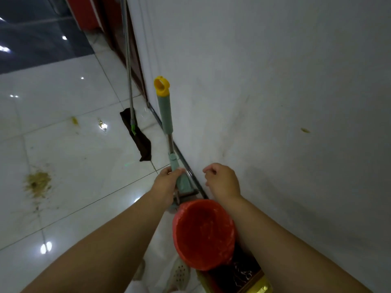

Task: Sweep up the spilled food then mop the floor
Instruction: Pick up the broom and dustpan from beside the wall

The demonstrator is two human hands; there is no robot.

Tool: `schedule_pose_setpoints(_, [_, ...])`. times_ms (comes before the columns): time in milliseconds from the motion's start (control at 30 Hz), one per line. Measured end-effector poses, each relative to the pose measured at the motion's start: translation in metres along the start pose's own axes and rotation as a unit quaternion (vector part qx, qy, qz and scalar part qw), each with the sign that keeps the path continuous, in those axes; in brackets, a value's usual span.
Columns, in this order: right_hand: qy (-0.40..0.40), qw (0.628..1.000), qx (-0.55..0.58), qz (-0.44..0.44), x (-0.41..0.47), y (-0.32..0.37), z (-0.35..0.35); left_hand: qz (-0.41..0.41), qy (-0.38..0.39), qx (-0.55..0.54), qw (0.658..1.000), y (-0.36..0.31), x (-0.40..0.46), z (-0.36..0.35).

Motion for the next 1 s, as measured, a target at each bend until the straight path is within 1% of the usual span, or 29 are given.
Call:
schedule_pose_setpoints(167, [0.048,0.998,-0.002,0.037,-0.006,0.034,-0.026,-0.003,-0.009,-0.008,1.0,-0.016,-0.009,0.04])
schedule_pose_setpoints(333, [0.085,0.994,-0.012,0.073,-0.019,0.082,-0.059,0.014,-0.022,-0.044,0.999,-0.032,-0.025,0.089])
schedule_pose_setpoints(533, [0.164,0.981,-0.009,0.101,-0.058,0.153,-0.119,-0.016,-0.069,-0.045,0.996,-0.061,-0.046,0.171])
schedule_pose_setpoints(700, [0.248,0.964,0.001,0.101,-0.118,0.231,-0.178,-0.025,-0.088,-0.067,0.994,-0.097,-0.072,0.253])
schedule_pose_setpoints(833, [0.344,0.936,0.005,0.074,-0.184,0.304,-0.229,-0.05,-0.087,-0.113,0.989,-0.131,-0.093,0.32])
schedule_pose_setpoints(900, [0.373,0.925,-0.006,0.072,-0.218,0.337,-0.253,-0.059,-0.075,-0.133,0.986,-0.148,-0.104,0.351])
schedule_pose_setpoints(1000, [0.398,0.911,-0.049,0.098,-0.264,0.379,-0.287,-0.075,-0.074,-0.154,0.982,-0.167,-0.118,0.396])
Point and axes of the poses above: each hand's wrist, its own x-axis towards the middle knuckle, its own z-axis out of the back of the hand, y = z × x, the point moved 6 cm from there along x, towards the middle knuckle, and after that the axes turned 13 degrees about -z, right-handed, at the moved point
